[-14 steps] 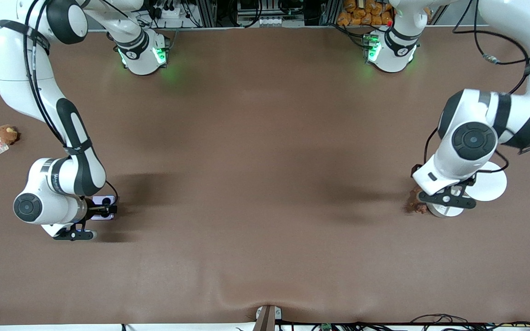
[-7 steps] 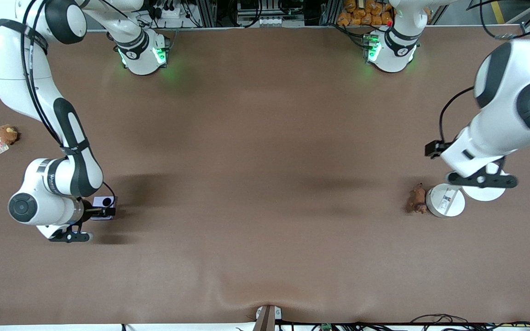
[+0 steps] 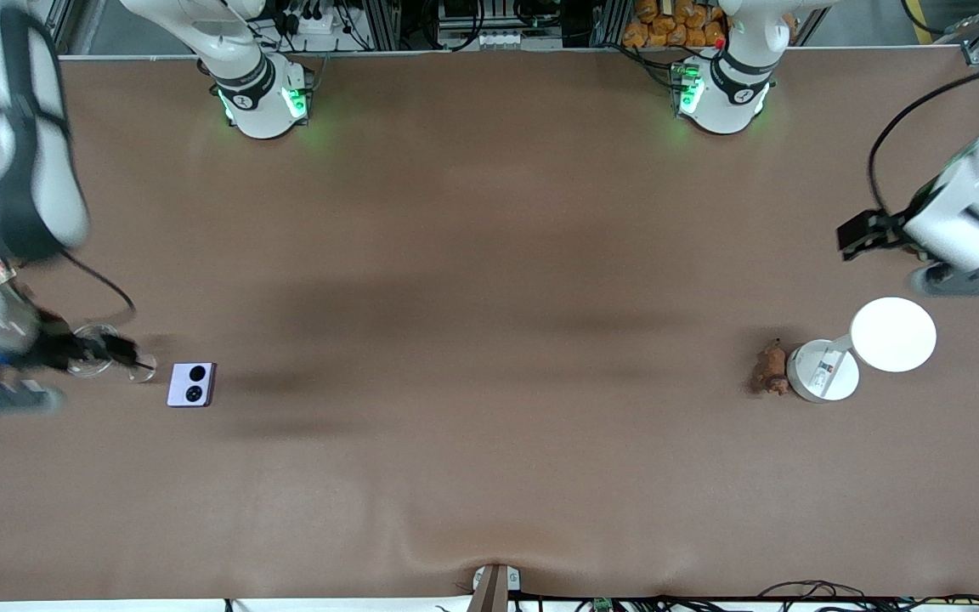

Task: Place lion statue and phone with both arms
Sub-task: 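Set the phone beside the glass cup and open the right gripper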

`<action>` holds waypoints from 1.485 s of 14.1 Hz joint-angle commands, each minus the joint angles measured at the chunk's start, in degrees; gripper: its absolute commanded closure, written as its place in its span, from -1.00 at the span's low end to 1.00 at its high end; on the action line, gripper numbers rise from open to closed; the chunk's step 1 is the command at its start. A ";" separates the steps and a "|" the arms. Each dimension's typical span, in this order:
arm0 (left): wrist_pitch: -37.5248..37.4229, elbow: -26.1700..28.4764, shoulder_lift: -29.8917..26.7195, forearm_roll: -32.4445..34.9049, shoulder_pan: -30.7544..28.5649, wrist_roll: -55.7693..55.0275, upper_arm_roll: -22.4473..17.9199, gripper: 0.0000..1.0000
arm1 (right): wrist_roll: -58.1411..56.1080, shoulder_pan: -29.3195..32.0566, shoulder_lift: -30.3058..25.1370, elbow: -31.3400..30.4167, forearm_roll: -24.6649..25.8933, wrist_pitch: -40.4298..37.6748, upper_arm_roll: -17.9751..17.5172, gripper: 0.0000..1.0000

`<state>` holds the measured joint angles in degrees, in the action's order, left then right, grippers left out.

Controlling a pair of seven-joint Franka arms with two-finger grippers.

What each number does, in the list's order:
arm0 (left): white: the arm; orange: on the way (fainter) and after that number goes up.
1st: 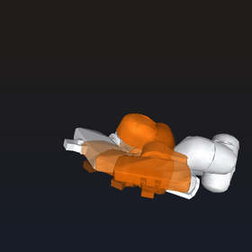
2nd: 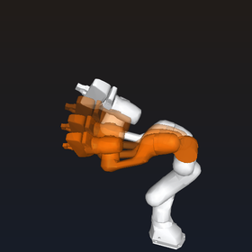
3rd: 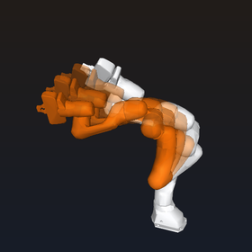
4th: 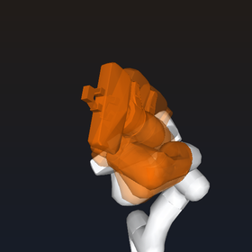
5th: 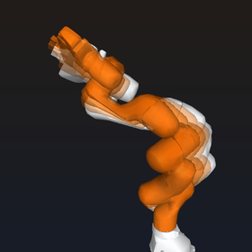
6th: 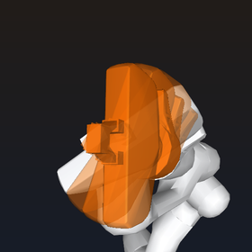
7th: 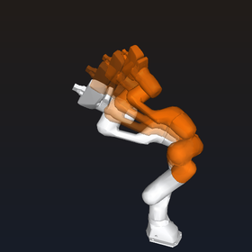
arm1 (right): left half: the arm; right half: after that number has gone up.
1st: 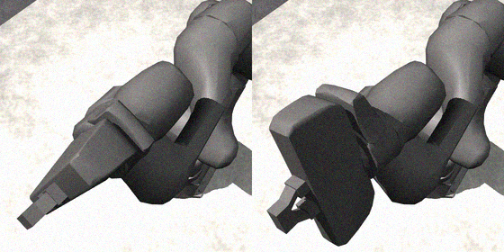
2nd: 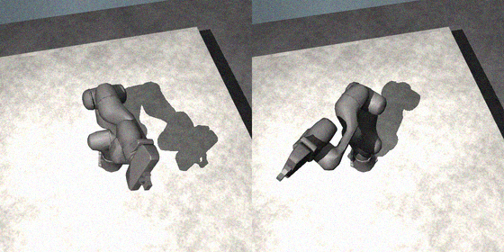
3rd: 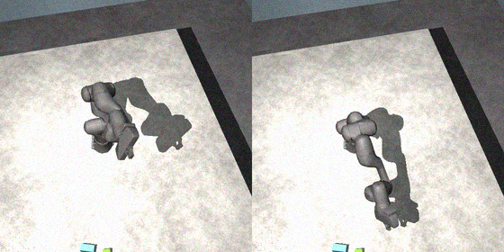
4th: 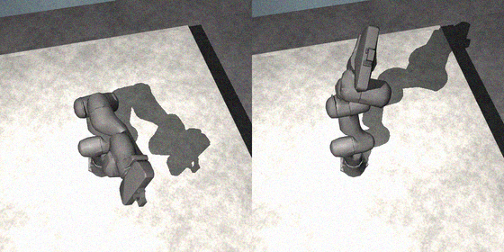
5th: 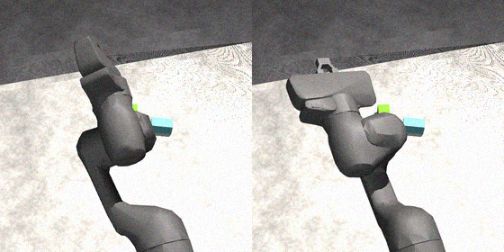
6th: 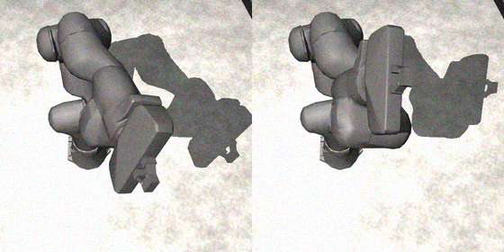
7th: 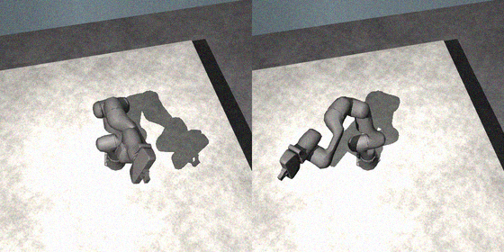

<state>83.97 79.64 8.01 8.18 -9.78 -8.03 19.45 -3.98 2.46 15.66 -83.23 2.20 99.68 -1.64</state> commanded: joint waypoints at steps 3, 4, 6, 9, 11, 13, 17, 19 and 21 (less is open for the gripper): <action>-0.39 0.87 -5.20 -2.90 -0.95 0.47 -1.16 -1.00 | -0.59 0.26 -12.75 -4.14 -2.20 -12.38 1.28 -1.00; -0.13 1.21 -5.64 -3.25 0.27 0.47 -2.48 -1.00 | -0.42 -0.61 -13.72 -4.05 -2.46 -13.71 2.85 -1.00; -0.13 3.83 -7.65 -5.70 5.70 1.69 -9.48 -1.00 | 0.20 -4.46 -16.00 -4.48 -4.91 -15.39 8.90 -1.00; 0.05 9.11 -11.87 -8.18 12.85 1.79 -19.01 -1.00 | 0.29 -4.14 -17.50 -5.79 -5.81 -16.80 9.46 -1.00; 0.84 11.84 -13.98 -8.09 13.12 1.44 -18.93 -1.00 | 0.64 -4.13 -18.21 -6.42 -5.81 -16.89 9.20 -1.00; 1.98 13.17 -14.95 -8.18 12.68 1.00 -18.31 -1.00 | 1.78 -4.13 -18.30 -6.42 -5.81 -17.15 9.02 -1.00; 1.11 13.26 -14.87 -8.09 12.85 0.73 -17.87 -1.00 | 2.93 -4.84 -18.03 -5.81 -5.02 -17.24 8.84 -1.00; 0.31 12.30 -14.43 -8.09 12.77 0.91 -17.43 -1.00 | 2.93 -4.66 -18.03 -5.63 -4.93 -17.33 8.84 -1.00; 0.31 11.07 -13.90 -8.09 12.85 0.82 -17.43 -1.00 | 2.84 -4.57 -18.03 -5.37 -4.84 -17.33 8.93 -1.00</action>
<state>84.43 91.46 -5.59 0.83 3.03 -6.93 1.95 -2.29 -1.80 -0.97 -87.99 -3.10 82.36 7.14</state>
